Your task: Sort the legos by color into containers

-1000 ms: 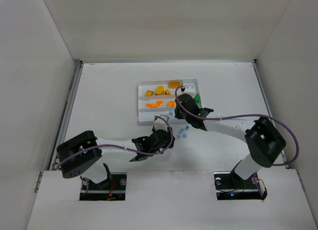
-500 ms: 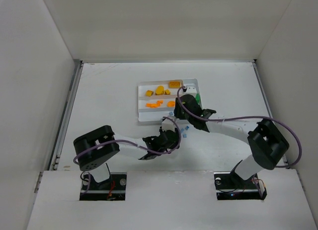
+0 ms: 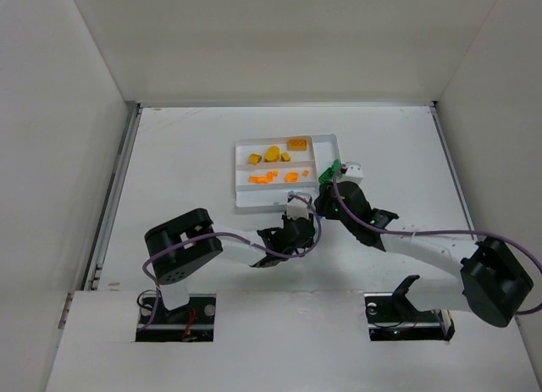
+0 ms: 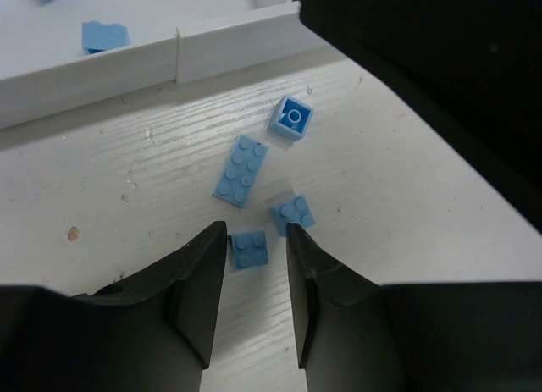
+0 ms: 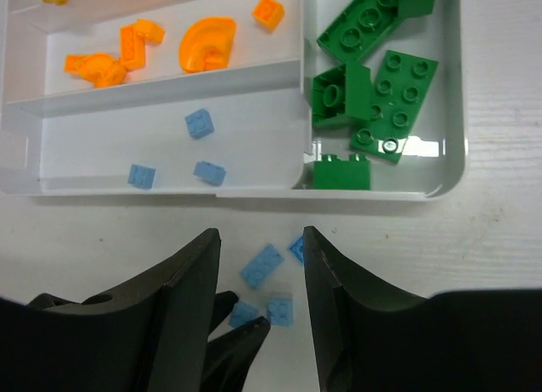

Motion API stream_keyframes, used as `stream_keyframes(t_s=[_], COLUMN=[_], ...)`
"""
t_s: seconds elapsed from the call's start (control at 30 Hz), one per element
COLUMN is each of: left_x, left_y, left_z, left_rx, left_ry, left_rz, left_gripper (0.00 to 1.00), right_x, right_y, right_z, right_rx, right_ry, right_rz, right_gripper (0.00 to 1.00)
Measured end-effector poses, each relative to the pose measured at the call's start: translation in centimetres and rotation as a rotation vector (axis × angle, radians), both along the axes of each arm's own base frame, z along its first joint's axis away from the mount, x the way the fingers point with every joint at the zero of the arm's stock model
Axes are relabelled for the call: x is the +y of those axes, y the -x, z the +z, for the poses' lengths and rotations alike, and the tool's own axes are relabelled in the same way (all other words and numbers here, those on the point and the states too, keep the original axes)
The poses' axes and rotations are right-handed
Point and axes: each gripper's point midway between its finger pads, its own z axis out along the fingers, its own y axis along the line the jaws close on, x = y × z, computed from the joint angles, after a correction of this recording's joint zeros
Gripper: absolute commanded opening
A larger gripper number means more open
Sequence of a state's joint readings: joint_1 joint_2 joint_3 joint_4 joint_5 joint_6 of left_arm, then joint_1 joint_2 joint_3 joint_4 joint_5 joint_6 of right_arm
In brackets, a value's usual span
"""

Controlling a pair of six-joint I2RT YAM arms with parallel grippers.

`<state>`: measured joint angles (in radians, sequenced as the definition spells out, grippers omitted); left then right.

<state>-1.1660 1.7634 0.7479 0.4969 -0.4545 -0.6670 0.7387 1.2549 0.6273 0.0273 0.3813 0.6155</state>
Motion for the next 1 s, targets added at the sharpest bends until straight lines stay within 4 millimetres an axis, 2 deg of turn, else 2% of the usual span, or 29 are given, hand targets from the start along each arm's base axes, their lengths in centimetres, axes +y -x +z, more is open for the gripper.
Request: stream_keyframes(t_s=[0.13,0.37,0.53,0.67,0.77,0.87,0.93,1.0], left_x=[0.0,0.4,1.2,2.7,3.8,5.2,6.7,8.2], left_y=[-0.2,-0.1,0.8,1.1,0.0,-2.4,-4.4,-6.3], left_z=[-0.1,-0.2,0.0,1.6,4.5,7.5,8.7,9.0], left_rx=[-0.004,-0.014,-0.018,-0.024,-0.048,-0.076,-0.089,-0.091], left_ry=[-0.007,-0.033,-0.084,-0.09,-0.029,0.045,0.075,0.086], left_rz=[0.009,0.018,0.001,-0.004,0.03,0.09,0.142,0.189], left_gripper=[0.23,0.14,0.13,0.13,0.13,0.13,0.13,0.13], right_x=[-1.1,-1.7,-1.8,-2.0,-1.8,-0.9,-0.3,0.2], right_y=[0.7,1.3,1.5,1.9,2.3,3.0,3.6,4.2], right_z=[-0.4,-0.4,-0.6,-0.8,-1.1,-1.7,-2.5,-3.6], right_rx=[0.003,-0.002,0.0,0.006,0.015,0.031,0.054,0.081], right_ry=[-0.016,-0.042,-0.047,-0.051,-0.055,-0.057,-0.045,-0.026], right_rz=[-0.022,-0.033,-0.037,-0.039,-0.036,-0.011,0.006,0.023], right_gripper=[0.5,0.5,0.49,0.41,0.4,0.44,0.51,0.53])
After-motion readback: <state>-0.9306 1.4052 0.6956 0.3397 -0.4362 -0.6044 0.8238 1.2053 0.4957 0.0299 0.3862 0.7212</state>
